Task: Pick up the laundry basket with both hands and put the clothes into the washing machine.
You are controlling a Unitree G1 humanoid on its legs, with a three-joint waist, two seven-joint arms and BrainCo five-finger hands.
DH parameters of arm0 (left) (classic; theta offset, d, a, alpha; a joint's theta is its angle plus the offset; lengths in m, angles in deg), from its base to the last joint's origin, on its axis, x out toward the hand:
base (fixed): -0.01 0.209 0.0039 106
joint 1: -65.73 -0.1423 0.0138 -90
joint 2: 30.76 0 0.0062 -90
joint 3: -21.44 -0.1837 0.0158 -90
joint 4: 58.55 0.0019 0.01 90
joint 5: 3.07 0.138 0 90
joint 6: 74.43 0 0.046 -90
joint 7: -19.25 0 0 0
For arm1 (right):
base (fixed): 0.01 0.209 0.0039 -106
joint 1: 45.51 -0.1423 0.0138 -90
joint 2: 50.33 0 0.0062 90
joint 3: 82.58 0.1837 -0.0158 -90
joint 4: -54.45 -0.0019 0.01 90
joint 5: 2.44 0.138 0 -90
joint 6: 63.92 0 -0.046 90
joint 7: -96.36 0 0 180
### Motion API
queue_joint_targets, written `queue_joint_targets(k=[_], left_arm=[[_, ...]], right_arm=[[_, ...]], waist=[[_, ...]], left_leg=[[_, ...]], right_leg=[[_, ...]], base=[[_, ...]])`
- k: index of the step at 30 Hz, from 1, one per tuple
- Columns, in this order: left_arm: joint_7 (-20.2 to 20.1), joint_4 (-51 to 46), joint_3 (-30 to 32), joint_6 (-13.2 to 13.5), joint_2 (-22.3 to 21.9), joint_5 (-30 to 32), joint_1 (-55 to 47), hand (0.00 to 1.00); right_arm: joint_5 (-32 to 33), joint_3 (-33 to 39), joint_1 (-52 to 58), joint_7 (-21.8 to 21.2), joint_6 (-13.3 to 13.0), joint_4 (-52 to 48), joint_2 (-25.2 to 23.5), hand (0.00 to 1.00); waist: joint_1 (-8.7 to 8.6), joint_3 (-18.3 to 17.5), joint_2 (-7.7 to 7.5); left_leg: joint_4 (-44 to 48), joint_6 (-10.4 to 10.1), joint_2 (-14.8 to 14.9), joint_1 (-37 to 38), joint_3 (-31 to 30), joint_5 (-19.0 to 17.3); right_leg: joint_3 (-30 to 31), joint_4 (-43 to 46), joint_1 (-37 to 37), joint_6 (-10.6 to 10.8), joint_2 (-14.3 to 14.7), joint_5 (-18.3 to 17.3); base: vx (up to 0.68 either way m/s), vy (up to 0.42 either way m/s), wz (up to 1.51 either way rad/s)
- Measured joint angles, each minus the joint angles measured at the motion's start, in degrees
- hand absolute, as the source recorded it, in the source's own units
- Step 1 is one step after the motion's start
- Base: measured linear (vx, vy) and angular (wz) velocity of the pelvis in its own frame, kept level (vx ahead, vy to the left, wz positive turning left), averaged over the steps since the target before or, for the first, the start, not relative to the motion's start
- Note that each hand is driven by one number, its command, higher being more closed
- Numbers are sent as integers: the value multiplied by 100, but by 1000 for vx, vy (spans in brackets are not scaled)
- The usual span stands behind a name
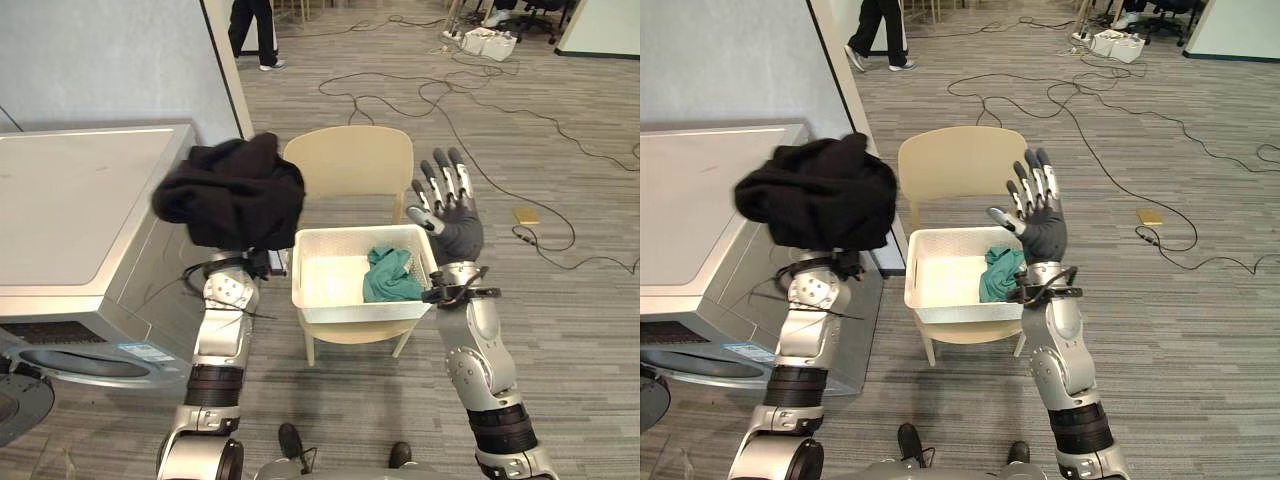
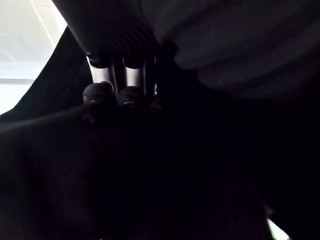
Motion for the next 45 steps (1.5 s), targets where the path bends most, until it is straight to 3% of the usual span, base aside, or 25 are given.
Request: queue_joint_targets(k=[8, 12, 15, 17, 19, 20, 21, 22, 23, 24, 25, 26, 27, 29, 30, 31, 32, 33, 35, 36, 38, 40, 42, 44, 45], left_arm=[[-30, -800, 755, 226, -75, -609, -989, 100], [-80, -1283, 995, 342, -456, -895, -1837, 100], [-123, -1357, 978, 361, -716, -1053, -2148, 100], [-59, -1527, 976, 382, -856, -1145, -2310, 100], [-3, -1543, 948, 428, -851, -1231, -2328, 100], [-17, -1484, 912, 459, -839, -1310, -2260, 100], [-21, -1447, 905, 459, -865, -1349, -2333, 100], [-39, -1397, 771, 414, -899, -1382, -2435, 100], [-53, -1380, 683, 439, -949, -1385, -2491, 100], [-49, -1416, 718, 460, -874, -1393, -2419, 100], [-32, -1274, 674, 577, -852, -1403, -2233, 100], [-34, -1191, 581, 602, -843, -1400, -2291, 100], [-33, -1149, 522, 599, -843, -1401, -2314, 100], [-54, -1006, 126, 526, -872, -1400, -2337, 100], [-150, -985, -115, 483, -883, -1400, -2335, 100], [-271, -909, -301, 425, -881, -1394, -2305, 100], [-335, -816, -368, 389, -901, -1392, -2288, 100], [-433, -574, -384, 319, -912, -1392, -2348, 100], [-525, -304, -436, 197, -926, -1376, -2602, 100], [-540, -274, -436, 194, -930, -1369, -2642, 100], [-556, -154, -433, 202, -931, -1344, -2670, 100], [-575, -37, -473, 208, -929, -1344, -2677, 100], [-658, 82, -641, 208, -892, -1345, -2707, 100], [-676, 71, -790, 202, -910, -1343, -2875, 100], [-680, 66, -831, 198, -910, -1339, -2892, 100]], right_arm=[[-139, 519, 592, 10, 13, 18, -2, 0], [-981, 764, 916, 154, 229, 506, -202, 0], [-1213, 949, 997, 504, 443, 660, -277, 0], [-1315, 982, 942, 591, 453, 641, -208, 0], [-1398, 1105, 833, 661, 485, 635, -256, 0], [-1425, 1343, 550, 709, 463, 668, -263, 0], [-1435, 1384, 433, 741, 480, 683, -178, 0], [-1495, 1464, 371, 759, 463, 649, -17, 0], [-1571, 1657, 424, 758, 447, 661, 4, 0], [-1578, 1728, 407, 748, 426, 666, -71, 0], [-1614, 1799, 484, 737, 387, 682, -194, 0], [-1620, 1800, 631, 738, 360, 653, -223, 0], [-1619, 1806, 683, 740, 354, 653, -239, 0], [-1619, 1853, 893, 740, 351, 653, -229, 0], [-1619, 1861, 909, 738, 357, 653, -237, 0], [-1620, 1864, 904, 732, 370, 654, -239, 0], [-1620, 1863, 923, 731, 388, 657, -277, 0], [-1622, 1805, 1002, 702, 429, 676, -443, 0], [-1636, 1574, 1198, 505, 429, 630, -480, 0], [-1651, 1543, 1268, 482, 428, 630, -478, 0], [-1730, 1418, 1507, 421, 442, 630, -497, 0], [-1744, 1193, 1822, 218, 461, 618, -611, 0], [-1739, 1003, 2066, 129, 464, 597, -657, 0], [-1716, 738, 2142, 30, 462, 568, -685, 0], [-1685, 670, 2138, 3, 461, 560, -691, 0]], waist=[[-9, -111, 143], [80, -111, 140], [203, -94, 143], [292, -66, 254], [277, -72, 78], [320, 176, 8], [385, 264, 155], [314, 378, 391], [76, 262, 354], [1, 208, 170], [32, 252, -3], [61, 226, 52], [13, 226, 39], [-107, 110, 228], [-173, 92, 353], [-188, 148, 444], [-178, 162, 461], [-102, 178, 307], [-126, 181, 246], [-149, 185, 239], [-166, 233, 164], [-275, 393, 54], [-409, 468, -60], [-222, 512, -186], [-220, 541, -230]], left_leg=[[4, 37, 19, 69, 61, -39], [47, 54, 86, 54, -82, -24], [428, 48, 169, -324, -463, -19], [455, -4, 248, -584, -699, -156], [614, 342, 381, -827, 280, -1180], [2567, 1042, 1000, -1119, 1227, -1406], [3378, 1290, 1332, -1044, 1507, -1161], [3600, 1353, 1436, -1013, 1805, -922], [2353, 899, 794, -950, 1316, -353], [2313, 994, 616, -802, 1283, -509], [3937, 1521, 1042, -681, 1733, -1722], [4626, 1140, 1353, -263, 1980, -2149], [4701, 1009, 1406, -104, 2027, -2220], [4369, 519, 1581, 439, 2076, -2413], [3629, 134, 1480, 737, 2129, -2347], [2650, -407, 1224, 980, 2081, -2391], [2276, -509, 1068, 1048, 2080, -2453], [1957, -483, 795, 1098, 1977, -2314], [1699, -307, 280, 1120, 1614, -2222], [1680, -163, 183, 1091, 1500, -2236], [1714, 120, -88, 973, 1106, -2271], [2026, 357, -172, 737, 392, -2391], [2197, 389, -324, 596, -208, -2420], [2204, 460, -386, 577, -523, -2466], [2169, 566, -434, 613, -651, -2528]], right_leg=[[90, -5, 57, 19, 16, 7], [-39, 48, 119, -19, 78, -54], [-453, 518, 6, -60, 68, -367], [-795, 1069, -224, -180, 85, -636], [-1266, 940, -261, -198, 8, -653], [-1690, 1025, -160, -332, -168, -597], [-1755, 1277, -134, -384, -151, -639], [-1963, 1993, -121, -517, -279, -881], [-2033, 1561, -237, -523, -85, -1083], [-2153, 1121, -265, -648, -87, -961], [-2591, 1177, -256, -841, -159, -656], [-2890, 1186, -110, -897, -149, -660], [-3024, 1180, -99, -896, -143, -659], [-3701, 1133, -193, -881, -81, -588], [-4041, 1128, -291, -903, -77, -473], [-4341, 1093, -325, -943, -91, -329], [-4453, 1099, -328, -957, -126, -265], [-4513, 1177, -313, -1030, -397, -158], [-4289, 1744, -331, -1036, -1064, -190], [-4045, 1914, -374, -1069, -1225, -232], [-2489, 2381, -713, -1357, -1473, -464], [-128, 2367, -1004, -1140, -747, -1224], [650, 2251, -832, -1013, -418, -1211], [564, 2640, -780, -718, -608, -1001], [510, 3026, -915, -777, -700, -989]], base=[[36, -5, -6], [31, -17, 17], [-26, -22, 72], [-76, -50, 98], [-87, -50, 137], [-57, -61, 118], [-87, -39, 144], [-163, -11, 172], [-242, -19, 220], [-312, -87, 226], [-263, -162, 182], [-225, -152, 158], [-193, -70, 174], [-139, 45, 169], [-213, 203, 152], [-264, 257, 140], [-292, 270, 106], [-263, 191, 84], [-245, 202, 93], [-167, 200, 92], [-140, 133, 110], [-99, -1, 160], [-23, 12, 161], [7, 42, 88], [34, 0, 83]])
